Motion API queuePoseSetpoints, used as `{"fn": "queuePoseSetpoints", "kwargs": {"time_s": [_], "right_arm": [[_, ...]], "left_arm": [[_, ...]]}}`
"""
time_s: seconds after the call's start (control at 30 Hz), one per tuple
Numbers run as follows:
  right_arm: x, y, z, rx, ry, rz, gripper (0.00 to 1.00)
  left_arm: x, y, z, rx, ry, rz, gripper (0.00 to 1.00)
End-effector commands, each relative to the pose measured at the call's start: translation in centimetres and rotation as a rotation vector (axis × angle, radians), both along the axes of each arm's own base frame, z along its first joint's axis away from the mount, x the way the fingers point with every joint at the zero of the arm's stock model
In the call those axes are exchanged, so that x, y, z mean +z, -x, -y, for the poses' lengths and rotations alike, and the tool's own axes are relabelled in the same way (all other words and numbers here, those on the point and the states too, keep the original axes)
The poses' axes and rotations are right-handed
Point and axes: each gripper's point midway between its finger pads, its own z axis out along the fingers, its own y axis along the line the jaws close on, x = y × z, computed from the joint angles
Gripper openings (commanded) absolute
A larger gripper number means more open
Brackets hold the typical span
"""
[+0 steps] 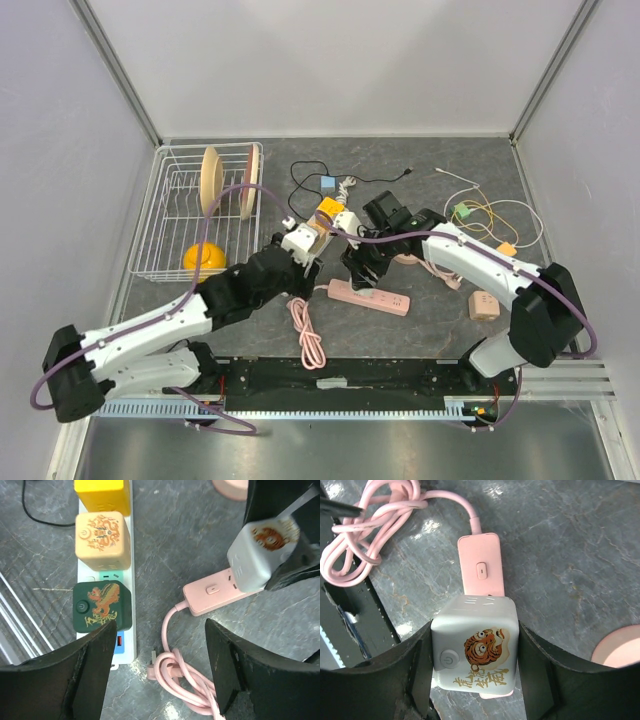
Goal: Insert the plug
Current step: Insert the plug into the socket.
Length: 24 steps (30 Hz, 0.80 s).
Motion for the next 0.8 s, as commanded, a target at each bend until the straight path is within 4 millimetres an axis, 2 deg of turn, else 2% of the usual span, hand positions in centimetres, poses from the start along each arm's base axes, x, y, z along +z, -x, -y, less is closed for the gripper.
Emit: {"fn": "queuePoseSetpoints", "kwargs": {"time_s": [0.0, 0.07, 0.1, 0.13, 0.33, 0.47, 0.77], "right_arm": [[1.2, 0.3, -1.6, 0.116, -0.047, -0.017, 0.00], [0.9, 0.7, -1.7, 0.138, -0.040, -0.041, 0.00], [0.7, 0.8, -1.8, 0.140, -0.037, -0.044, 0.00], [0.7, 0.7, -1.9, 0.140, -0.035, -0.041, 0.00], [-0.2, 0.4, -2.0, 0.140, -0.021, -0.040, 0.00], [-0.3, -0.1, -2.1, 0.132, -0.025, -0.021, 0.00], [-0.8, -0.8, -2.3, 0.110, -0.041, 0.022, 0.00]], "left_arm": [[2.6, 0.1, -0.9, 0.092, 0.198, 0.053, 0.79], [3.4, -0.2, -1.7, 0.131, 0.229, 0.090, 0.80], [3.1, -0.2, -2.1, 0.141, 0.228, 0.097, 0.81], [3.8, -0.2, -2.6, 0.150, 0.249, 0.118, 0.82], [4.4, -0.3, -4.4, 0.198, 0.276, 0.194, 0.86], [4.1, -0.4, -5.3, 0.213, 0.263, 0.229, 0.88], [2.5, -0.5, -5.6, 0.230, 0.245, 0.221, 0.89]]}}
